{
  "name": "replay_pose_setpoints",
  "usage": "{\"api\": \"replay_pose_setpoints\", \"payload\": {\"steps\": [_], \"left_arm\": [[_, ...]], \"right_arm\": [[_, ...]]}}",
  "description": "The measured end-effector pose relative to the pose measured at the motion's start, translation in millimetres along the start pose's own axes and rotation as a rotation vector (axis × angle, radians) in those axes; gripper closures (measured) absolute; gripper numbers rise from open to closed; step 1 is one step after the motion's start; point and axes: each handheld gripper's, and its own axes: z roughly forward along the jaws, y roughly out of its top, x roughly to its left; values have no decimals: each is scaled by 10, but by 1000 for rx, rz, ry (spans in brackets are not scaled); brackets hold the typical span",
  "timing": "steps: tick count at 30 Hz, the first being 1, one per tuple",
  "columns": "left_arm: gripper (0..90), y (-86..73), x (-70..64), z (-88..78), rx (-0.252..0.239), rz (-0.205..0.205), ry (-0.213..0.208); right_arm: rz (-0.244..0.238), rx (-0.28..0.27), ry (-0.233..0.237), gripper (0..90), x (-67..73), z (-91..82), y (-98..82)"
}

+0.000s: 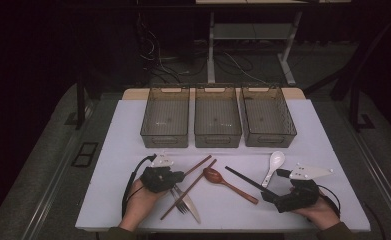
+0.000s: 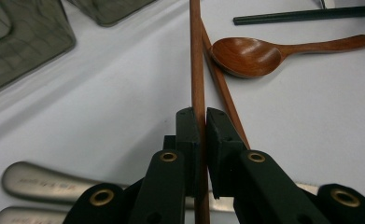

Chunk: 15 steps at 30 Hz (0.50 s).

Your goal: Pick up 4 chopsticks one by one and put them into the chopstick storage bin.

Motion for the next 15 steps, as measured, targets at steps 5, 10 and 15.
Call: {"api": "replay_pose_setpoints", "payload": {"steps": [5,10,15], "left_arm": [[829,-20,44,-94,-22,3,-1],[829,-33,67,-178,-48,14,-5],[829,-40,111,-248,-72,4,1]], "right_arm": [[-2,1,2,7,5,4,-2],[-3,5,4,7,11,10,-4],[1,7,4,7,10,10,-5]]}}
